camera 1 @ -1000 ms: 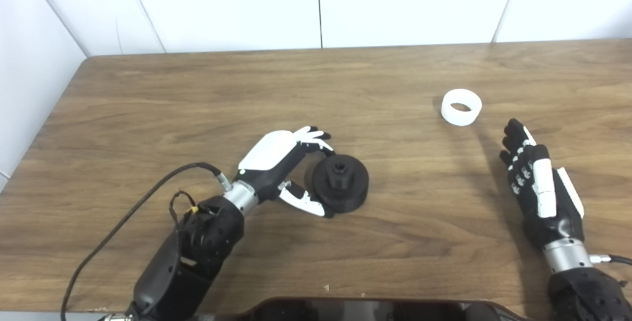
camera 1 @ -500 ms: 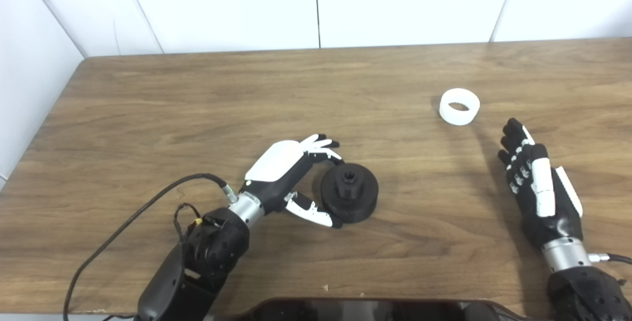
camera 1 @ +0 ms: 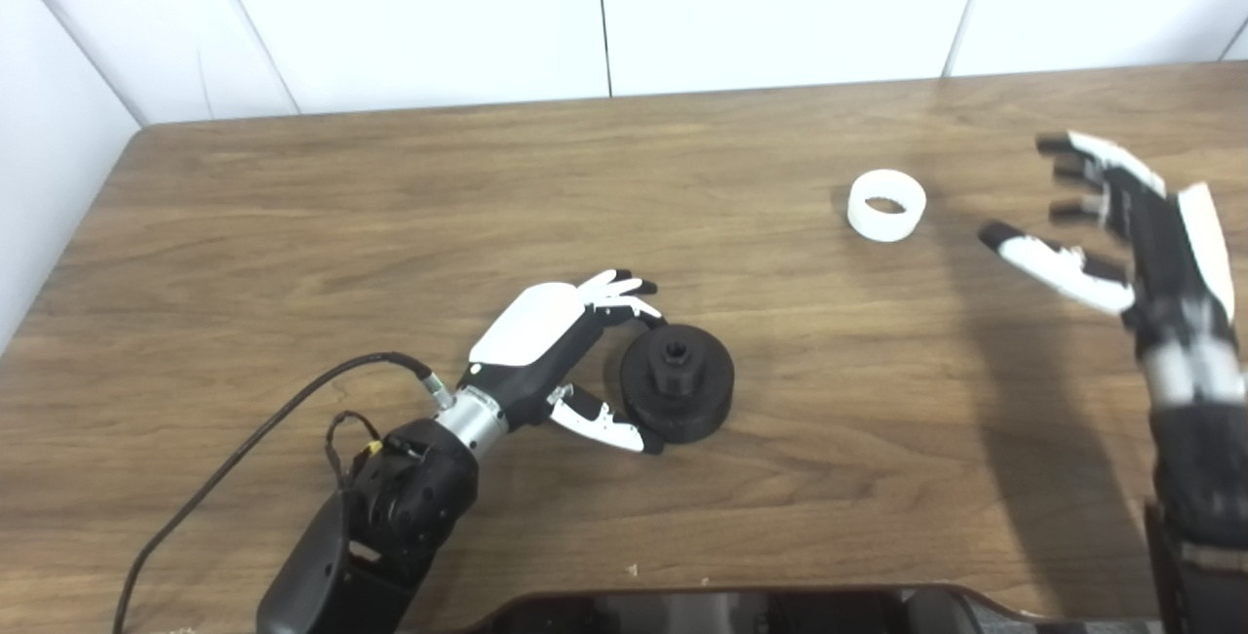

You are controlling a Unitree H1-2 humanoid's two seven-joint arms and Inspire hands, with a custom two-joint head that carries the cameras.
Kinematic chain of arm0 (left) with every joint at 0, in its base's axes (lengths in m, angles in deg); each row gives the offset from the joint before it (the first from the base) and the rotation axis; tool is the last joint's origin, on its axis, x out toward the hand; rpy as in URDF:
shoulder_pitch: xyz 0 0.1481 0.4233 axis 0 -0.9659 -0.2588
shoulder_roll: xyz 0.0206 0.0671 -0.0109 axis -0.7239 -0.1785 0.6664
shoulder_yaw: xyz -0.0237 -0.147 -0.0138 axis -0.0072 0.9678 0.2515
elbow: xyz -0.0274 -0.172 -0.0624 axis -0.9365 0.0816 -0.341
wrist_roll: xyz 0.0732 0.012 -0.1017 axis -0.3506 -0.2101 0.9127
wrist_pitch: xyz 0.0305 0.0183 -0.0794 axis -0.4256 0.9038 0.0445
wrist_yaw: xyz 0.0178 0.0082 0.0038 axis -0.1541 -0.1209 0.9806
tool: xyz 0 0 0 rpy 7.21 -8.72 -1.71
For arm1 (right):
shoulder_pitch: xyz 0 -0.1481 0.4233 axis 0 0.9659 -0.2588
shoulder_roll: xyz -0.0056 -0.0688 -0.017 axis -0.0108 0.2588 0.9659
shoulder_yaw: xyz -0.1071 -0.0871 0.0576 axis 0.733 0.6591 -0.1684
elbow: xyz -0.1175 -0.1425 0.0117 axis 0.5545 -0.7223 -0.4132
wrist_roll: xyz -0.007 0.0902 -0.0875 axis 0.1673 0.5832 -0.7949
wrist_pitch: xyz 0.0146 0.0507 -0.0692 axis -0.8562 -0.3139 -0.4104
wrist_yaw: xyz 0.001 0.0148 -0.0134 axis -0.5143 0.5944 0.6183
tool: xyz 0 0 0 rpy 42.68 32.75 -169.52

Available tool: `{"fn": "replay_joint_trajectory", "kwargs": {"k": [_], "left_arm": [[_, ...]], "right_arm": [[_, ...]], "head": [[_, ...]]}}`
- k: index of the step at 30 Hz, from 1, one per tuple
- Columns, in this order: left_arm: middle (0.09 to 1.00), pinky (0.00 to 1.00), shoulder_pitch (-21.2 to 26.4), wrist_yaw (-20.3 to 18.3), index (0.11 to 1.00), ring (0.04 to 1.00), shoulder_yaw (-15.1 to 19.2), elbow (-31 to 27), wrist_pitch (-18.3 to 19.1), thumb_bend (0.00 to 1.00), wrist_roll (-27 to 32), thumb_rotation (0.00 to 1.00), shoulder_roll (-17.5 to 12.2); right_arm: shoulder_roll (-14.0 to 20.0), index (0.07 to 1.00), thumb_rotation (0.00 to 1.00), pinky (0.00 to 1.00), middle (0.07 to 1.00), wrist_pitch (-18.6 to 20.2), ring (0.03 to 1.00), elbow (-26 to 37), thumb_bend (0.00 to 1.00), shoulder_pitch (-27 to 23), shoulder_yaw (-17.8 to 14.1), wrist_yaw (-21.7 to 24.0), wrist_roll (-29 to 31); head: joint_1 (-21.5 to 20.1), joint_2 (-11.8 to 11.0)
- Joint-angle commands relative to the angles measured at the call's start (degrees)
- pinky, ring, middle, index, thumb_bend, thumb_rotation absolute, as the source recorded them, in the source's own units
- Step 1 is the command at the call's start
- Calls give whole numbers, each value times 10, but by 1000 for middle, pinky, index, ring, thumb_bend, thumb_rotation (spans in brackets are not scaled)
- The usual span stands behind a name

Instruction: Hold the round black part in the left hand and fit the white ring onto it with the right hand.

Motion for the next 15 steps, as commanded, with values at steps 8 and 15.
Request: {"fn": "replay_joint_trajectory", "kwargs": {"k": [8,15], "left_arm": [[913,882,-7,-9,674,970,-5,8,-3,828,-8,298,-5],[914,886,-7,-8,676,974,-4,12,-2,828,-6,296,-2]], "right_arm": [[21,712,331,916,921,-10,969,-85,914,-96,39,17,-48],[28,722,328,933,931,-15,983,-162,921,-128,51,25,-48]], "head": [[-1,2],[-1,-4]]}}
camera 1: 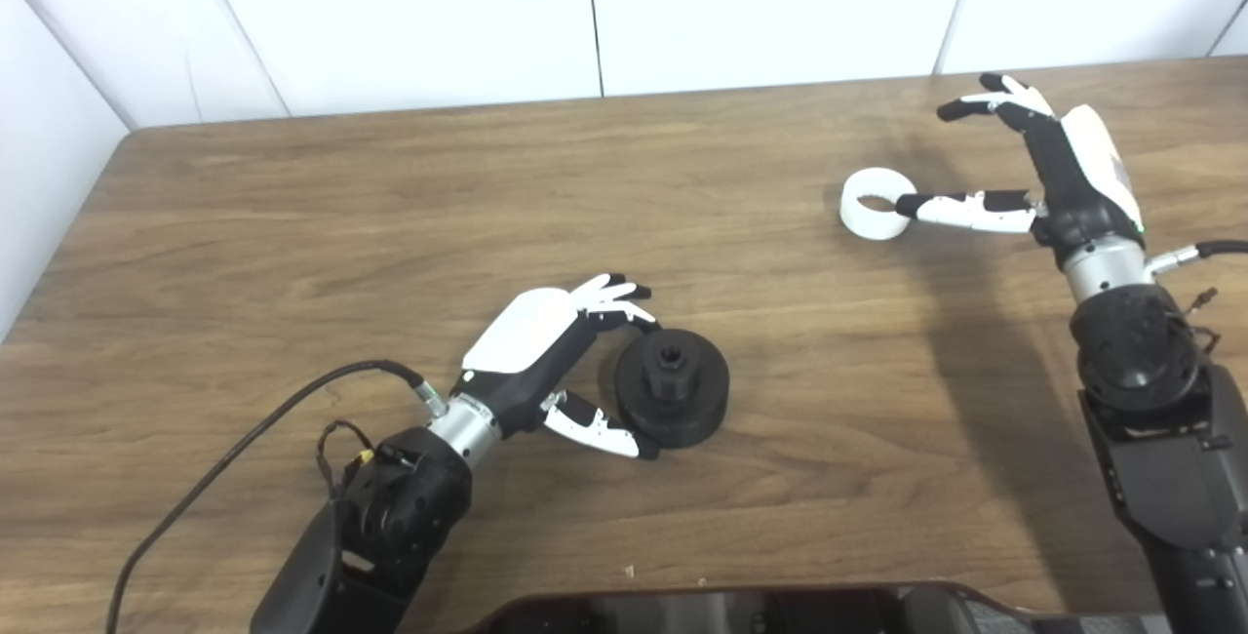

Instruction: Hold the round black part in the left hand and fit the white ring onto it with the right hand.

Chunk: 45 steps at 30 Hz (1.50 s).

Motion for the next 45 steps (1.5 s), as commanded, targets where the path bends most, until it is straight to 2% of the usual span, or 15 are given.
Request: {"fn": "replay_joint_trajectory", "kwargs": {"k": [1,8,16,26,45], "left_arm": [[915,887,-4,-7,676,976,-5,12,0,827,-4,294,-3],[907,875,-4,4,678,964,-3,23,-12,837,-4,295,-5],[909,870,-4,5,672,966,-2,25,-14,835,-4,294,-3],[911,873,-2,2,677,965,-1,22,-10,838,-4,302,-2],[911,864,-3,2,666,967,-1,21,-8,840,-7,290,2]], "right_arm": [[16,722,329,933,930,-18,982,-10,923,-34,3,-1,-5],[22,732,321,935,924,-31,978,-78,935,-52,21,-3,-7],[23,733,326,934,920,-34,982,-123,958,-72,32,1,-4],[18,737,345,905,918,-33,981,-141,992,-85,52,6,-4],[8,712,315,919,915,-39,974,-177,931,-101,79,-4,-17]], "head": [[-1,0],[-5,-3],[-4,-5],[-3,-7],[2,-6]]}}
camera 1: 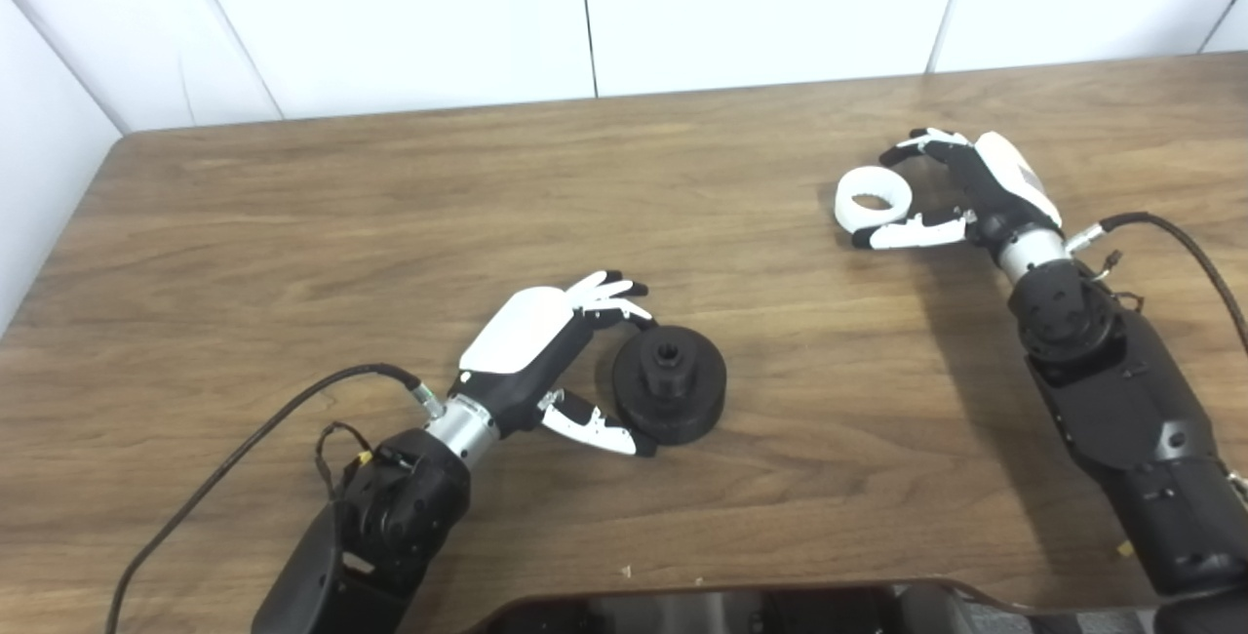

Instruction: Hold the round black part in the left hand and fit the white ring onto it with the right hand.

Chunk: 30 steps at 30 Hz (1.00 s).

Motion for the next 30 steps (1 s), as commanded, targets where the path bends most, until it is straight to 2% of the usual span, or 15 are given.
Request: {"fn": "replay_joint_trajectory", "kwargs": {"k": [1,19,30], "left_arm": [[911,866,-3,-14,668,968,-6,8,9,838,-4,292,-3],[911,858,-6,-11,670,963,-4,11,5,839,-8,308,-2],[909,850,-7,-11,667,960,-4,11,4,840,-12,314,-1]], "right_arm": [[1,705,308,920,913,-18,974,0,931,-29,4,-8,-4],[-4,668,275,935,912,-33,977,-16,897,-32,5,-17,0],[-6,624,224,926,899,-34,967,-10,840,-27,2,-25,2]], "head": [[0,0],[1,0],[2,2]]}}
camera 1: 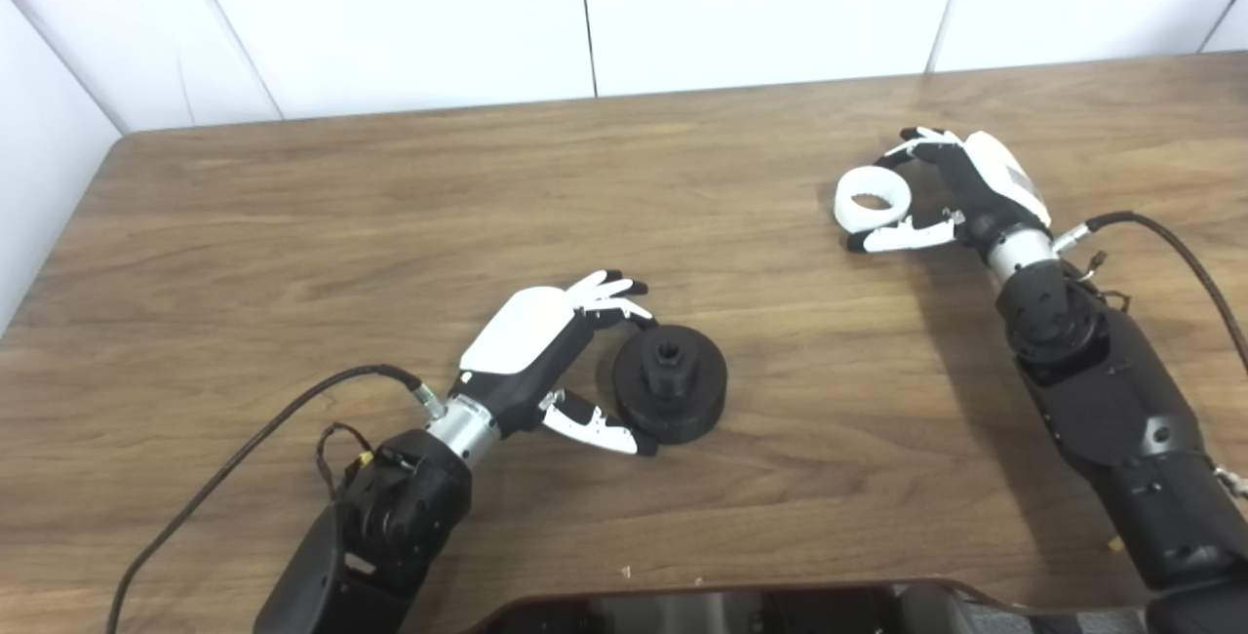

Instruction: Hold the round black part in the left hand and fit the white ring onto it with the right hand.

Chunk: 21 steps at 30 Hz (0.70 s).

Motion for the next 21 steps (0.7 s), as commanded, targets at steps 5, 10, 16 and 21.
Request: {"fn": "replay_joint_trajectory", "kwargs": {"k": [5,10,16,21], "left_arm": [[907,848,-6,-12,667,958,-4,11,6,840,1,299,-3],[909,849,-7,-13,662,962,-4,10,5,837,2,305,-4],[909,849,-8,-12,657,962,-3,10,4,836,4,289,-3],[908,851,-7,-11,652,959,-4,12,4,839,2,293,-1]], "right_arm": [[-1,585,184,930,894,-15,963,14,739,-20,-6,-9,6],[-3,495,146,936,889,-23,962,11,530,-19,-10,-13,13],[-2,491,143,936,877,-29,954,8,524,-18,-10,-21,15],[-1,490,143,940,874,-33,955,10,524,-16,-12,-21,20]], "head": [[1,1],[0,0],[0,0],[1,1]]}}
